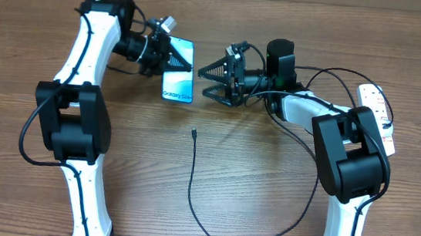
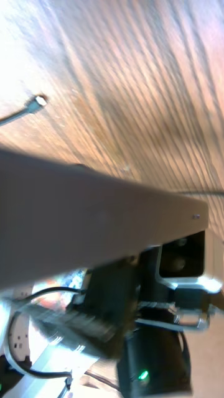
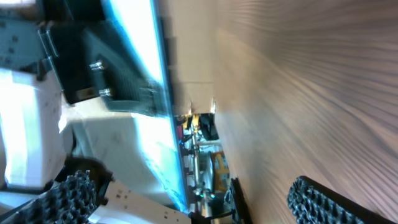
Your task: Plug charger to phone and switch on socket
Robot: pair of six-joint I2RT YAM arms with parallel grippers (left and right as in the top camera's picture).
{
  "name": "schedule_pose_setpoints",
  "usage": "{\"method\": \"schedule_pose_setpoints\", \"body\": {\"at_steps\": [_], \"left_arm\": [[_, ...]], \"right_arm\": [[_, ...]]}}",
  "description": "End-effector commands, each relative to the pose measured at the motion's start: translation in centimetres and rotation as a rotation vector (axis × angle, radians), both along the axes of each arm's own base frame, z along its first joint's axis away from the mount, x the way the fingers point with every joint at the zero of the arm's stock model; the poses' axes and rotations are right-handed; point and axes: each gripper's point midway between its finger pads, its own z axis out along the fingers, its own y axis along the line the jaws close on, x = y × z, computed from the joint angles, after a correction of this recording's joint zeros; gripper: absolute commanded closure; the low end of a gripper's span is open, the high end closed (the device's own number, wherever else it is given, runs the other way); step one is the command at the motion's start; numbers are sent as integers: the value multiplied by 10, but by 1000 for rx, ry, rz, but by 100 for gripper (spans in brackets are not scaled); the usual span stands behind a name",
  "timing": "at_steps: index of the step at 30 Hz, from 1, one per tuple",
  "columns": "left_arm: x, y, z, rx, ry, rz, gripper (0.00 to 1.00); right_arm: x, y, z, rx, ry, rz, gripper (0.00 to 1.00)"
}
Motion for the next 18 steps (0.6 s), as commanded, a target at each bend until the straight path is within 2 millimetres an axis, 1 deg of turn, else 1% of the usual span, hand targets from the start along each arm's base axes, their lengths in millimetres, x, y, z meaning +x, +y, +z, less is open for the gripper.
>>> {"method": "schedule_pose_setpoints", "body": {"at_steps": [1, 3, 5, 7, 11, 13, 15, 18], "left_arm": [[-1, 12, 17, 0, 13, 40, 96], [-5, 17, 16, 3, 33, 45, 96], [-8, 20, 17, 1, 39, 40, 96], [-10, 19, 17, 0, 34, 28, 96], [-14, 15, 15, -1, 43, 13, 96], [-18, 12, 14, -2, 53, 1, 96], [-21, 9, 11, -4, 52, -16, 96], [-27, 5, 7, -19, 57, -38, 96]], "right_arm": [[3, -4, -23, -79, -58, -34, 0], [2, -11, -49, -187, -22, -76, 4], [-2, -17, -68, -277, -5, -96, 9], [-3, -23, -82, -351, 9, -117, 14], [-3, -38, -105, -480, 46, -167, 25], [-5, -45, -112, -529, 43, -172, 35], [-6, -50, -116, -573, 43, -181, 42], [-5, -57, -111, -620, 36, -205, 48]]}}
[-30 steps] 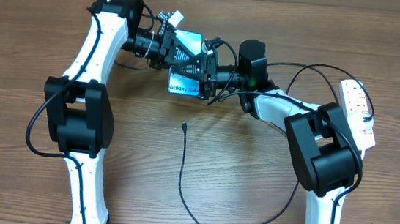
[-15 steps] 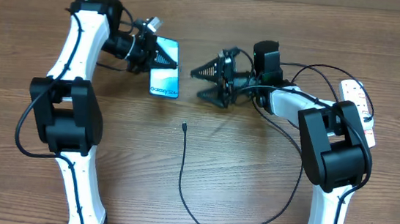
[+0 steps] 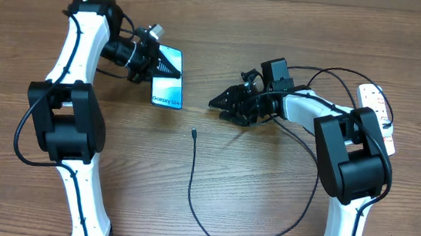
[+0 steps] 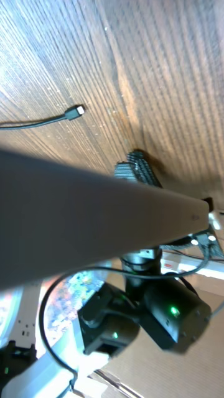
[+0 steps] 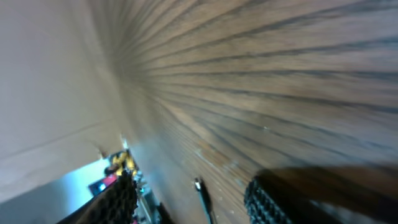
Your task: Plug charger to phone and switch on socket
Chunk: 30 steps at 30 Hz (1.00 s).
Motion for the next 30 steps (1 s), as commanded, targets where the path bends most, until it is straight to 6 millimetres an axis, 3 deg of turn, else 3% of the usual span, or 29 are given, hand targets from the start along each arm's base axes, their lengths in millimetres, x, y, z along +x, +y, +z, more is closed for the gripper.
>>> {"method": "schedule_pose_setpoints", "body": {"at_steps": [1, 8, 13, 14, 21, 22, 24, 26, 28, 30], "left_arm": [[-9, -12, 12, -60, -46, -40, 96], [-33, -30, 27, -302, -112, -92, 96], [-46, -37, 14, -364, -97, -87, 96], [-48, -38, 12, -374, -91, -80, 96], [-47, -42, -1, -445, -109, -26, 96], [-48, -42, -2, -446, -106, -25, 96], [-49, -42, -6, -444, -111, -27, 96], [-51, -42, -9, -442, -112, -29, 96], [-52, -42, -11, -441, -109, -29, 96], [-52, -42, -12, -442, -112, -29, 96]], "right_arm": [[13, -21, -8, -163, -78, -56, 50], [13, -58, 27, -399, -157, -139, 62], [0, -74, 52, -575, -218, -169, 88], [-4, -73, 54, -596, -225, -162, 96], [-28, -32, 58, -497, -212, -50, 96], [-30, -29, 59, -487, -209, -41, 96], [-33, -25, 59, -478, -206, -31, 70], [-33, -24, 59, -476, -207, -29, 50], [-32, -23, 60, -474, -211, -32, 41], [-30, -24, 60, -472, -215, -36, 41]]}}
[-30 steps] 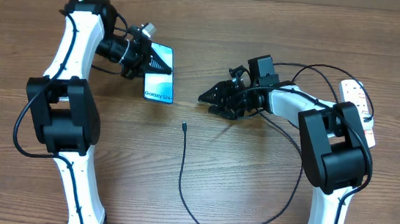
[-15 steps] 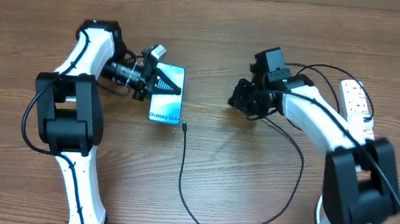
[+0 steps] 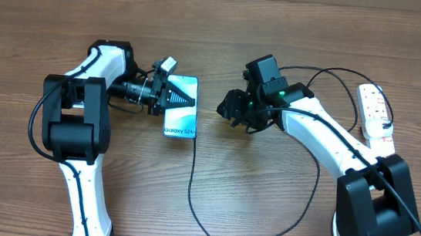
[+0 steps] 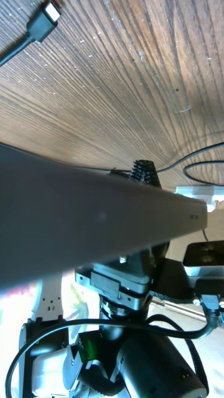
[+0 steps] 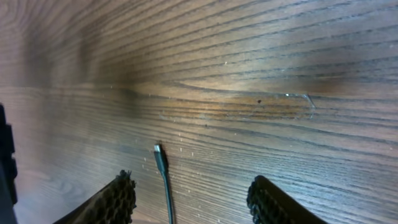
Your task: Plug charger to phone and switch on socket
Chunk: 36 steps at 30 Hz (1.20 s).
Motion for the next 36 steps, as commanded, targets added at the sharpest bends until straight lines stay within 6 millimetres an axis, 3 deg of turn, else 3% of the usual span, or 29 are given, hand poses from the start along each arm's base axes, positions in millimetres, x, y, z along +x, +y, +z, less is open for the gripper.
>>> {"method": "schedule_pose_setpoints", "body": {"at_steps": [1, 3, 8, 11, 19, 31, 36], "left_arm": [[4, -3, 16, -54, -70, 25, 96], [4, -3, 16, -54, -77, 24, 96], [3, -8, 15, -55, -90, 11, 96], [1, -16, 14, -59, -110, -10, 96], [-6, -39, 11, -58, -119, -68, 96], [-7, -48, 9, -49, -84, -80, 96], [-6, -48, 8, -37, -35, -72, 96]], "right_arm": [[1, 2, 2, 9, -10, 4, 41], [2, 2, 2, 7, -15, 3, 41], [3, 0, 2, -2, -19, -2, 22], [4, 1, 2, 1, -26, -2, 21], [-10, -1, -4, -27, 29, 10, 46], [-33, 7, -10, -75, 71, 51, 56], [-33, 3, -15, -161, 60, -46, 57]]}}
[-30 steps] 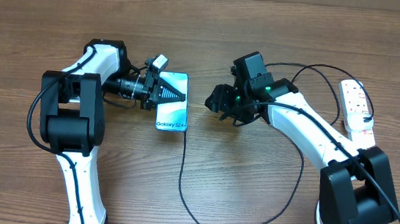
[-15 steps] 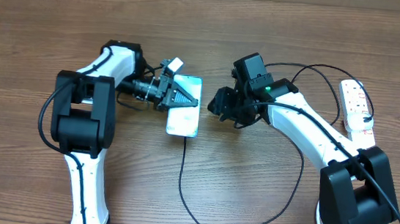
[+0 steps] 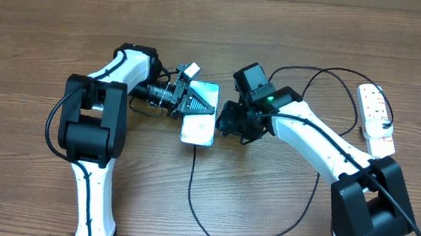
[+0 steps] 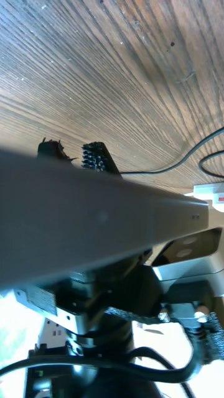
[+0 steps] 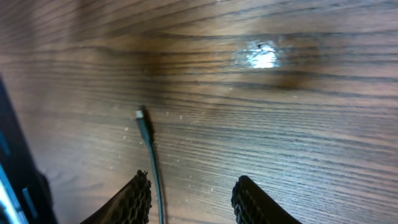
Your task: Plug charger to phone and switch on socket
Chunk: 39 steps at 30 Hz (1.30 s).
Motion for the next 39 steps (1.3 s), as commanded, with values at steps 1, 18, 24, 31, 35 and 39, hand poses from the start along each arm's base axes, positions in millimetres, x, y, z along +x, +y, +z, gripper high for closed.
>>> {"method": "schedule_pose_setpoints", "body": {"at_steps": [1, 18, 24, 31, 35, 39], "left_arm": [[5, -1, 16, -27, 42, 37, 96], [28, 12, 11, -9, 99, 113, 96], [33, 20, 10, -9, 92, 133, 96], [32, 23, 4, 27, 89, 130, 96], [32, 23, 3, 34, 109, 134, 96], [32, 23, 3, 34, 109, 134, 95]], "right_arm": [[1, -4, -4, -82, -34, -68, 57], [-7, 19, -20, -188, -111, -109, 61], [-9, 17, -38, -212, -72, -131, 60], [-11, 21, -73, -240, -27, -118, 62], [-10, 25, -86, -235, -20, -114, 67], [-6, 26, -93, -234, -31, -117, 69]]}}
